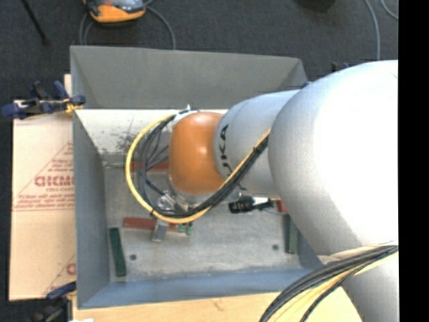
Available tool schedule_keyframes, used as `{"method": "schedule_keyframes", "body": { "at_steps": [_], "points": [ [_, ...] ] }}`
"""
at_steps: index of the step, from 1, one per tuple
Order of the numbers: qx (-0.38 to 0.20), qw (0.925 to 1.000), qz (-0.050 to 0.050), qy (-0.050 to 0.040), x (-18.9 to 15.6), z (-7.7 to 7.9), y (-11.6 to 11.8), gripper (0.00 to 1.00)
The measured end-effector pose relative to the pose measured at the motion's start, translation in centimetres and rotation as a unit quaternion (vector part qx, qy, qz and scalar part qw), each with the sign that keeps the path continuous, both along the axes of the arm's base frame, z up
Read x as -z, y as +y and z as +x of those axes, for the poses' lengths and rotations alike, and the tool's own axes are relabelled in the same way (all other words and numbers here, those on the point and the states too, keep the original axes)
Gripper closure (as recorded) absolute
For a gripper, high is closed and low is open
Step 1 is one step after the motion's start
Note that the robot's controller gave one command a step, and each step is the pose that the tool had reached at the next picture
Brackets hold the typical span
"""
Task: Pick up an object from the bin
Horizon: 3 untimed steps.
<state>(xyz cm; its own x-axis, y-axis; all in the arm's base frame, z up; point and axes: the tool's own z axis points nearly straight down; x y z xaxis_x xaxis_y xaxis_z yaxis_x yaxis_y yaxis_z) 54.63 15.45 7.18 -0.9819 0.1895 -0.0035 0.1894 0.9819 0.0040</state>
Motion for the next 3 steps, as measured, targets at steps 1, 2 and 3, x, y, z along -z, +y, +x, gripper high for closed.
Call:
{"method": "schedule_keyframes", "body": {
  "at_steps": [1, 2, 3],
  "points": [
    [-0.004, 1.0000, -0.001, 0.0041, -3.7, 1.3, -1.5, 1.00],
    [0.008, 1.0000, -0.001, -0.0015, -6.6, -0.4, -0.7, 1.00],
    [0.006, 1.0000, -0.001, -0.0008, -15.8, 1.8, -7.7, 0.00]
  ]
}}
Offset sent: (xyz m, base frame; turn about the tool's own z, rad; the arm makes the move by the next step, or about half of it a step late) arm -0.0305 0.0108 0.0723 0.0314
